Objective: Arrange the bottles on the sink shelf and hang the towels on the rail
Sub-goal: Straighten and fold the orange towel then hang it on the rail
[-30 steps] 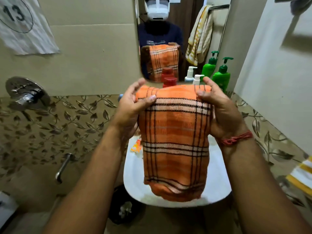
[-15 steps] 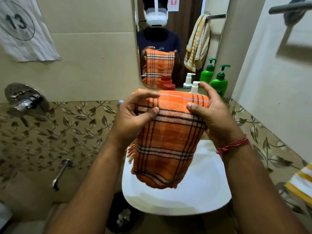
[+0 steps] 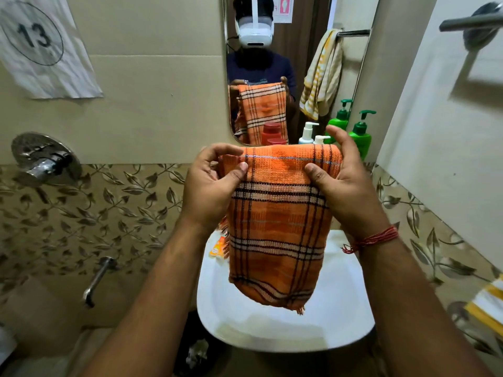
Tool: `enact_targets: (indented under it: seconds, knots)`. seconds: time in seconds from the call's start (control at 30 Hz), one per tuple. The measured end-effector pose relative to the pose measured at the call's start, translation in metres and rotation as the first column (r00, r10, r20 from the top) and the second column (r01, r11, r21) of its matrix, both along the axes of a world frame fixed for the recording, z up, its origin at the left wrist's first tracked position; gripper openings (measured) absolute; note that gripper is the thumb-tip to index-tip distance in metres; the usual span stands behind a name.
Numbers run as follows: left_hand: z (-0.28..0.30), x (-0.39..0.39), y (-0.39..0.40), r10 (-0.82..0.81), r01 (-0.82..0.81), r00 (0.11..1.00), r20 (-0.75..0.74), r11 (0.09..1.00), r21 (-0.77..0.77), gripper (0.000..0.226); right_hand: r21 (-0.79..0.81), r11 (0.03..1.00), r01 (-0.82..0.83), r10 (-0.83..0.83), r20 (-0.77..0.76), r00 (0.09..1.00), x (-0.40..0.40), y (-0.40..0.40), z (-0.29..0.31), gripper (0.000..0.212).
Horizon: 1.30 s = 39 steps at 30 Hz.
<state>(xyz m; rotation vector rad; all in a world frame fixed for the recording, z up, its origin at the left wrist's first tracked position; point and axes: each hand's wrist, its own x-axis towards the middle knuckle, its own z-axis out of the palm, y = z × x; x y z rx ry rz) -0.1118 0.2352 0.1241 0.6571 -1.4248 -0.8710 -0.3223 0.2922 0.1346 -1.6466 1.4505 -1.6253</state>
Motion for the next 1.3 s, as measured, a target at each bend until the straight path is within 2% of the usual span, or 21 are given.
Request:
enact_targets:
  seconds: [0.13,0.2,0.3,0.37,0.43,0.5,0.57,0.63,0.73,0.87,0.93,1.03,1.13,1.3]
  knots:
    - [0.000,-0.006,-0.001,0.106,-0.104,0.994,0.037,0.993,-0.052,0.036,0.146,0.987,0.063,-0.054,-0.066,0.996,-0.003,-0.003,0.005,0.078]
    - [0.000,-0.011,-0.001,0.142,-0.137,0.988,0.058,0.987,-0.088,0.040,0.226,0.963,0.148,-0.121,-0.126,0.985,-0.002,-0.004,0.007,0.079]
    - [0.001,-0.016,-0.003,0.182,-0.170,0.979,0.088,0.977,-0.132,0.039,0.229,0.945,0.232,-0.199,-0.158,0.967,-0.001,-0.005,0.007,0.072]
    - [0.000,-0.016,-0.007,0.195,-0.182,0.976,0.095,0.975,-0.131,0.037,0.209,0.963,0.168,-0.143,-0.129,0.981,-0.002,-0.003,0.006,0.076]
    - [-0.001,-0.015,-0.011,0.196,-0.186,0.975,0.102,0.977,-0.107,0.035,0.221,0.972,0.077,-0.041,-0.164,0.986,-0.006,0.002,0.006,0.082]
    - [-0.001,-0.015,-0.013,0.200,-0.184,0.972,0.126,0.975,-0.124,0.030,0.187,0.974,0.124,-0.067,-0.284,0.956,-0.010,0.007,0.005,0.070]
    - [0.001,-0.019,-0.013,0.210,-0.179,0.964,0.164,0.966,-0.184,0.029,0.042,0.970,0.241,-0.205,-0.400,0.894,-0.015,0.010,0.004,0.043]
    - [0.005,-0.028,-0.012,0.255,-0.202,0.939,0.231,0.952,-0.228,0.043,-0.072,0.948,0.310,-0.310,-0.440,0.843,-0.021,0.014,0.005,0.028]
    - [0.011,-0.046,-0.016,0.314,-0.229,0.890,0.330,0.934,-0.273,0.054,-0.098,0.939,0.331,-0.341,-0.413,0.845,-0.036,0.017,0.010,0.026]
    - [0.017,-0.072,-0.029,0.412,-0.301,0.843,0.347,0.894,-0.331,0.032,-0.074,0.964,0.257,-0.267,-0.293,0.918,-0.058,0.023,0.019,0.024]
    - [0.020,-0.090,-0.038,0.333,-0.259,0.899,0.284,0.928,-0.267,0.024,-0.101,0.958,0.269,-0.286,-0.221,0.933,-0.066,0.027,0.022,0.023]
    - [0.031,-0.120,-0.050,-0.003,0.012,0.993,0.119,0.997,-0.076,0.015,-0.161,0.929,0.334,-0.356,-0.136,0.925,-0.074,0.029,0.031,0.022]
    - [0.046,-0.155,-0.065,-0.225,0.224,0.974,-0.016,0.974,-0.018,0.016,-0.245,0.861,0.445,-0.485,-0.136,0.864,-0.087,0.026,0.046,0.022]
    - [0.077,-0.208,-0.086,-0.372,0.367,0.924,-0.085,0.927,-0.076,0.020,-0.306,0.706,0.639,-0.698,-0.145,0.701,-0.100,0.026,0.083,0.025]
